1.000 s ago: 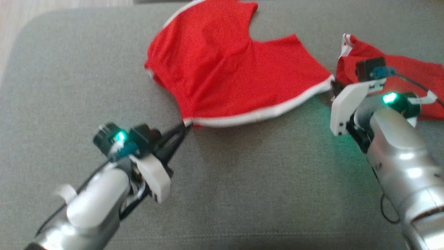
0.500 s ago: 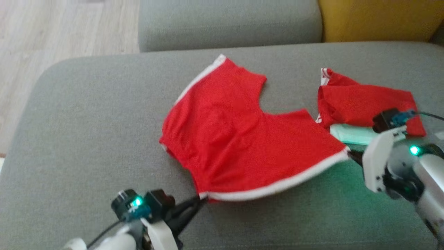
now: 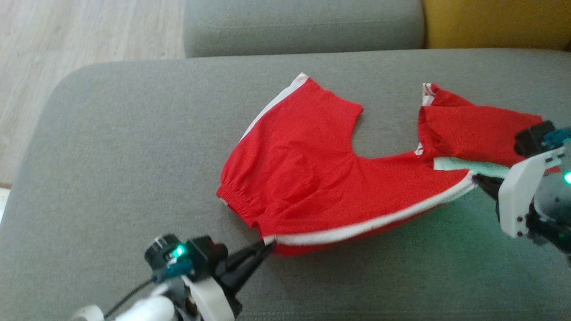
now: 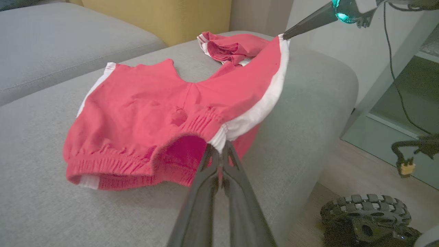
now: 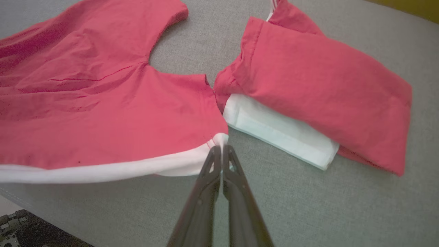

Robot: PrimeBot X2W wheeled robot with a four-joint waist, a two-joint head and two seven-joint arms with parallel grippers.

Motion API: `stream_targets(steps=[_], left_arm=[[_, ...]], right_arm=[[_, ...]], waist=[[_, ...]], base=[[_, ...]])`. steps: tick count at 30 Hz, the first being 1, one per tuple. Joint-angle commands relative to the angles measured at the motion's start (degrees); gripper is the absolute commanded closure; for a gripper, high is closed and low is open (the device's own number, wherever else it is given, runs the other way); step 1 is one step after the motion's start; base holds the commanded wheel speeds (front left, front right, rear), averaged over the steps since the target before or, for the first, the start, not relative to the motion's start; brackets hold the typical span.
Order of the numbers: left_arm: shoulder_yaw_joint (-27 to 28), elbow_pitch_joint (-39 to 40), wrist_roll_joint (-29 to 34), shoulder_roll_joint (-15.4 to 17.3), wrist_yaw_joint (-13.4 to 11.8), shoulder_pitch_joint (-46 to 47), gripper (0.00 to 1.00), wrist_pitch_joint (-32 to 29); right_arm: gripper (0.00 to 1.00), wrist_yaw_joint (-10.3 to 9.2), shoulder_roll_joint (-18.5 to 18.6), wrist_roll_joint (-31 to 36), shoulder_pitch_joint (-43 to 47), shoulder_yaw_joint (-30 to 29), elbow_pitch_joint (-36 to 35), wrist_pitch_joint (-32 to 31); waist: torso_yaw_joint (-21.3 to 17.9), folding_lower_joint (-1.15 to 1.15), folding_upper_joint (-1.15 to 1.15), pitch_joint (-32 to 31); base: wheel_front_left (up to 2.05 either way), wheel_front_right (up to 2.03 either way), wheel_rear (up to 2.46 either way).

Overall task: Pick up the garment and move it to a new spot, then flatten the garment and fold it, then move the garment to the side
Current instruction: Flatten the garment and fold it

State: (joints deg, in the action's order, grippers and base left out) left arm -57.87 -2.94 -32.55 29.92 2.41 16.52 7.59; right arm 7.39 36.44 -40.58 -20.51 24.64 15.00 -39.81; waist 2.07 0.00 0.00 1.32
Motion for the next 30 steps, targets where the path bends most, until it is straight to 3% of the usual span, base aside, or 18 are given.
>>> stream_targets(steps=[1,7,14,30], left_arm=[[3.42,1.91,-0.39,1.29,-0.52,4.06,1.00,0.30],[5.81,1.85,-1.99,0.37,-0.99,6.72,1.00,0.68],[7.02,0.80,-2.35,-0.79,-0.39,10.12,1.00,1.15],[6.57,-8.20,-2.56,-8.21,2.25,16.69,1.00,4.92]], right_arm=[[1.00,0.10,0.74,1.35,-2.09,-1.51,-2.29,-0.02],[1.00,0.10,-1.37,6.90,-6.81,-4.72,-3.48,0.27],[1.00,0.10,-3.76,10.54,-14.70,-4.34,-0.61,1.31],[1.00,0.10,-6.07,14.10,-36.54,7.46,16.02,7.96]], waist=[[0.93,0.00,0.00,0.96],[3.46,0.00,0.00,3.66],[6.24,0.00,0.00,7.27],[16.05,0.00,0.00,16.71]], base=[[0.00,0.00,0.00],[0.00,0.00,0.00],[0.00,0.00,0.00],[0.00,0.00,0.00]])
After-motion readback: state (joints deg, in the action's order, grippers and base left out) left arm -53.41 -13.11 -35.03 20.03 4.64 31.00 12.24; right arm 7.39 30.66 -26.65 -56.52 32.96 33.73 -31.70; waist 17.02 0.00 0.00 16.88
